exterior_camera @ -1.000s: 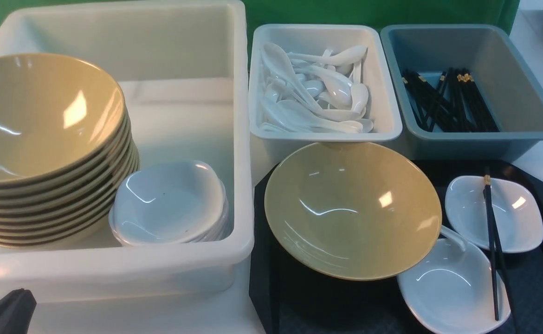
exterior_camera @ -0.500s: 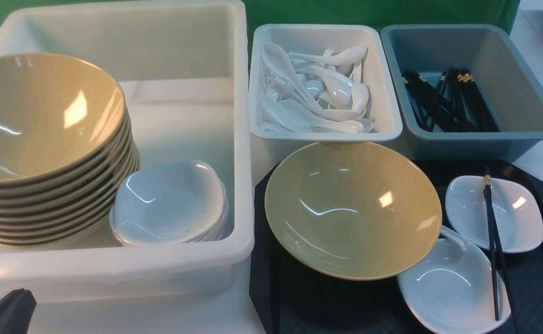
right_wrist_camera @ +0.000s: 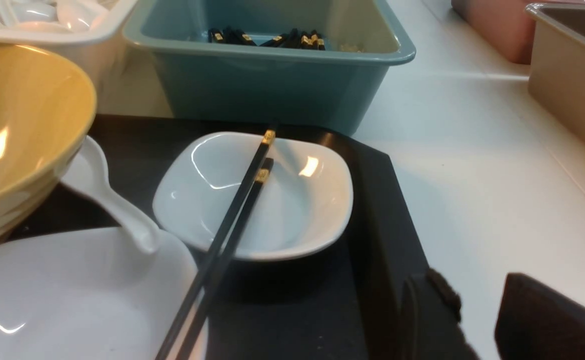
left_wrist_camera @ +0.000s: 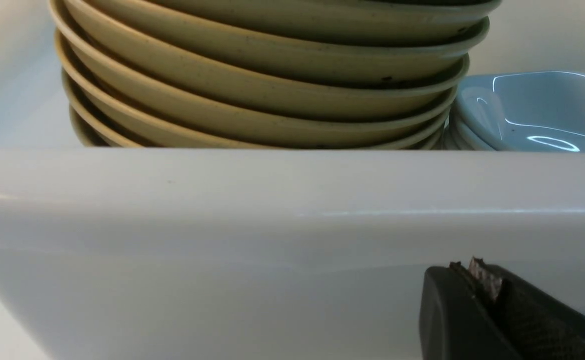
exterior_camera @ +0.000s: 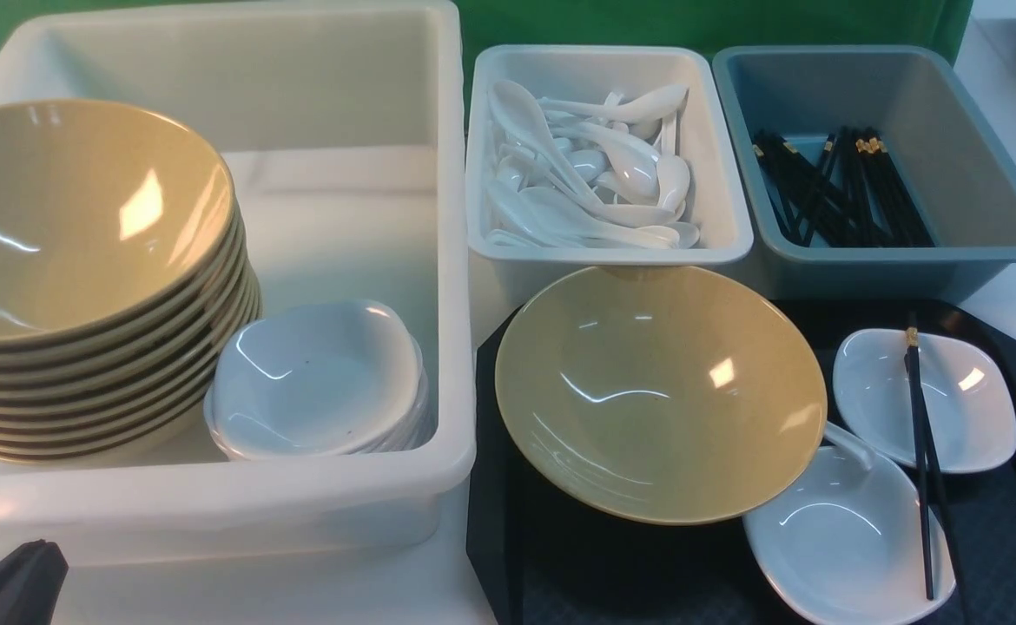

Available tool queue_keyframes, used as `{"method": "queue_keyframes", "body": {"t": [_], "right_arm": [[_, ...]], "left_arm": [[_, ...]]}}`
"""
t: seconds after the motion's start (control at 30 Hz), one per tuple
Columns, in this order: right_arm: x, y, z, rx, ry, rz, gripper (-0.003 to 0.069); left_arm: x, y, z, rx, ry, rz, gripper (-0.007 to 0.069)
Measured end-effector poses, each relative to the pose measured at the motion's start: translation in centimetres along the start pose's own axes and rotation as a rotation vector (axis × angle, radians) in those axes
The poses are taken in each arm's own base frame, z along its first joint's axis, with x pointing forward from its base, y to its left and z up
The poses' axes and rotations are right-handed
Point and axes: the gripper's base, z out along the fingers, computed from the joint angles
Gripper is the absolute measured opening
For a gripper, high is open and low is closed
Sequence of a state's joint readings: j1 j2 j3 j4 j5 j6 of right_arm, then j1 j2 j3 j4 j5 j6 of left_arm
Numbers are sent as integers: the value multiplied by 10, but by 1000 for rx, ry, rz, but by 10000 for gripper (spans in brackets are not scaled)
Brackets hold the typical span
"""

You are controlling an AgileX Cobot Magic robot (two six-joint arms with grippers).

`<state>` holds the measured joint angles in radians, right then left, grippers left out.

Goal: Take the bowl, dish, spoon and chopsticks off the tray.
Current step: Use the right arm to grab a chopstick

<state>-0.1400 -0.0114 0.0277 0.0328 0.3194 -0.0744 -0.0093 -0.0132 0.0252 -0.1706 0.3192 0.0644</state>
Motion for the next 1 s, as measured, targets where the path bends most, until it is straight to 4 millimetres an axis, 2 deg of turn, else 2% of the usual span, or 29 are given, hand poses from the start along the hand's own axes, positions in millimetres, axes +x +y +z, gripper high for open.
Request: {"method": "queue_keyframes", "body": {"t": [0.33,0.77,0.83,0.97,1.0], "right_arm": [[0,0,0,0,0,0,238],[-1,0,0,1,-9,0,238],[-6,0,0,5,-63,-1,238],[-28,-2,-5,24,-318,1,238],[-43,-3,-11,36,-490,4,238]], "left_arm": [[-4,0,0,-3,-49,1,-1],[-42,3,-10,-31,-483,1,-1],[-48,3,-14,-36,-552,-1,-1],[-55,4,-19,-42,-653,-2,-1],[-57,4,-20,-44,-680,-2,-1]]}}
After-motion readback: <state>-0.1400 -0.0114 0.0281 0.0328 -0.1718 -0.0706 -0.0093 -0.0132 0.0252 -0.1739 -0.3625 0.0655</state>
